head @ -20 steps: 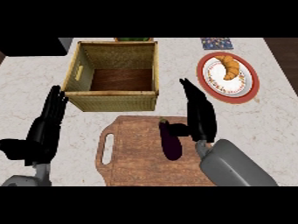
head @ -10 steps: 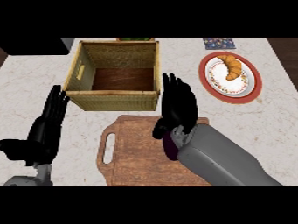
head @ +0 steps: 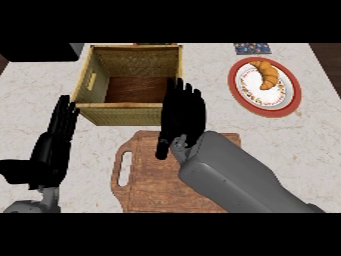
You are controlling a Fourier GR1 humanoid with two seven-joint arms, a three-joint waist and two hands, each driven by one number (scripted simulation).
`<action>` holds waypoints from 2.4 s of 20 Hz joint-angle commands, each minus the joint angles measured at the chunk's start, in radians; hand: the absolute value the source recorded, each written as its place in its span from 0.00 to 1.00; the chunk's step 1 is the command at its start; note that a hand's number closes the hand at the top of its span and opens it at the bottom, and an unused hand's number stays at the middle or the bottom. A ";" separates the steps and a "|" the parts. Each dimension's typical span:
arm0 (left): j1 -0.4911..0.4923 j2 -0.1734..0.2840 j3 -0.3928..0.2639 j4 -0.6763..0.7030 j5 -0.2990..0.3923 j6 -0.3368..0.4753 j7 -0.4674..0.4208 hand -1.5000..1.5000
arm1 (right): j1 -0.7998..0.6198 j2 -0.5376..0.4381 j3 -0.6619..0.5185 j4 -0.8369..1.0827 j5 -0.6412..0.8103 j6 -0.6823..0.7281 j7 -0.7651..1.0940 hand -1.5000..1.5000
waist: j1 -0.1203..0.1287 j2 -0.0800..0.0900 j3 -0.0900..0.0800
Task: Pick the eggplant from the cutting board and place it in the basket
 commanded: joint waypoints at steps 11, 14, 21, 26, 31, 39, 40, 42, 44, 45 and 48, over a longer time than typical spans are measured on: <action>0.000 -0.002 0.009 -0.026 -0.011 0.003 0.031 0.50 | 0.125 0.046 0.011 -0.046 0.082 0.118 0.249 0.00 | 0.000 0.007 0.003; 0.018 -0.009 -0.002 -0.016 -0.018 -0.015 -0.003 0.50 | 0.174 0.047 0.026 -0.078 0.096 0.103 0.249 0.00 | 0.005 0.009 0.003; -0.012 -0.028 -0.011 -0.016 -0.046 0.002 0.023 0.50 | 0.225 0.047 0.065 -0.083 0.165 0.070 0.249 0.00 | 0.014 0.015 0.003; 0.020 -0.016 0.025 0.016 -0.021 -0.045 -0.034 0.50 | 0.265 0.047 0.060 -0.083 0.235 0.060 0.224 0.00 | 0.018 0.016 0.003; 0.063 -0.031 -0.007 -0.066 -0.029 -0.039 -0.004 0.50 | 0.254 0.047 0.019 -0.047 0.236 0.086 0.198 0.00 | 0.028 0.016 0.003; 0.037 -0.038 0.004 -0.044 -0.049 -0.036 0.007 0.50 | 0.346 0.047 0.056 -0.079 0.250 0.085 0.205 0.00 | 0.021 0.015 0.003; 0.026 -0.067 -0.010 -0.028 -0.068 -0.010 0.005 0.50 | 0.315 0.047 0.003 0.025 0.264 0.039 0.121 0.00 | 0.025 0.019 0.004; -0.013 -0.038 0.003 -0.057 -0.053 -0.028 0.074 0.50 | 0.316 0.047 0.036 0.050 0.232 0.007 0.142 0.00 | 0.034 0.020 0.004; -0.008 -0.031 0.031 -0.044 -0.032 -0.045 0.062 0.50 | 0.343 0.047 0.009 0.033 0.262 0.030 0.121 0.00 | 0.025 0.019 0.004; 0.049 -0.022 0.039 -0.073 -0.032 -0.053 0.026 0.50 | 0.399 0.047 0.026 -0.047 0.274 0.041 0.141 0.00 | 0.022 0.015 0.004; 0.008 -0.029 0.042 -0.060 -0.033 -0.053 0.056 0.50 | 0.350 0.047 0.026 0.015 0.227 0.017 0.138 0.00 | 0.030 0.018 0.004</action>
